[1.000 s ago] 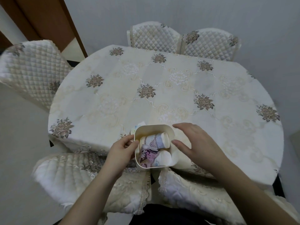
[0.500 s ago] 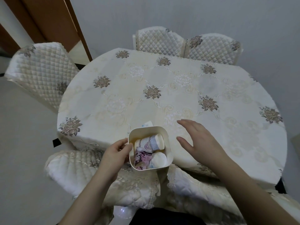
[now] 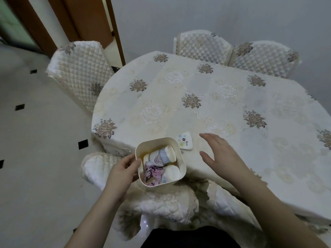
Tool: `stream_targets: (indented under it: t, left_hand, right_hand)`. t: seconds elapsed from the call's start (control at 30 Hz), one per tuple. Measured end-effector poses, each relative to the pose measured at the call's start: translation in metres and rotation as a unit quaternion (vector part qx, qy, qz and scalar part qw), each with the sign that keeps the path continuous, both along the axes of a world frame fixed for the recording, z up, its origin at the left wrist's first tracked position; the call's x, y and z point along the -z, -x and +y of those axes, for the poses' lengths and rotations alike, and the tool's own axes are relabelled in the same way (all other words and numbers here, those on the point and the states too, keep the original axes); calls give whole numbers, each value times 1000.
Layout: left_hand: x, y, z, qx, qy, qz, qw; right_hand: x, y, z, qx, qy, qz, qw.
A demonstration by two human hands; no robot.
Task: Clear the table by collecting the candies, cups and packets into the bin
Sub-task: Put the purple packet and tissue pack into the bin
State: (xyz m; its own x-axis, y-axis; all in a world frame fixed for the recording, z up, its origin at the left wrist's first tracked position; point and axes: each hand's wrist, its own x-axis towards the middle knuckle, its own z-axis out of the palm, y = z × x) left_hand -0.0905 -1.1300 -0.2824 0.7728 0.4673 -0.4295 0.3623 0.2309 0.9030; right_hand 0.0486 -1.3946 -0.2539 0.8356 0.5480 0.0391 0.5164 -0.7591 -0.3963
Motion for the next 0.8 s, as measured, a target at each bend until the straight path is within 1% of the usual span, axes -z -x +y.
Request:
stream_targets:
  t: [0.27, 0.37, 0.57, 0.67, 0.8]
  left_hand:
    - [7, -4, 10, -38, -7, 10, 999]
    - [7, -7, 8, -50, -9, 15, 999]
    - [7, -17, 6, -83, -21, 23, 996]
    - [8, -20, 3, -94, -28, 25, 995]
    - [12, -25, -1, -119, -20, 29, 992]
  right_hand:
    - [16, -29, 21, -34, 16, 15, 999]
    - [30, -46, 27, -55, 45, 33, 997]
    - [73, -84, 43, -100, 92, 65, 989]
    - [100, -101, 51, -103, 127, 78, 984]
    - [134, -118, 60, -114, 175, 69, 976]
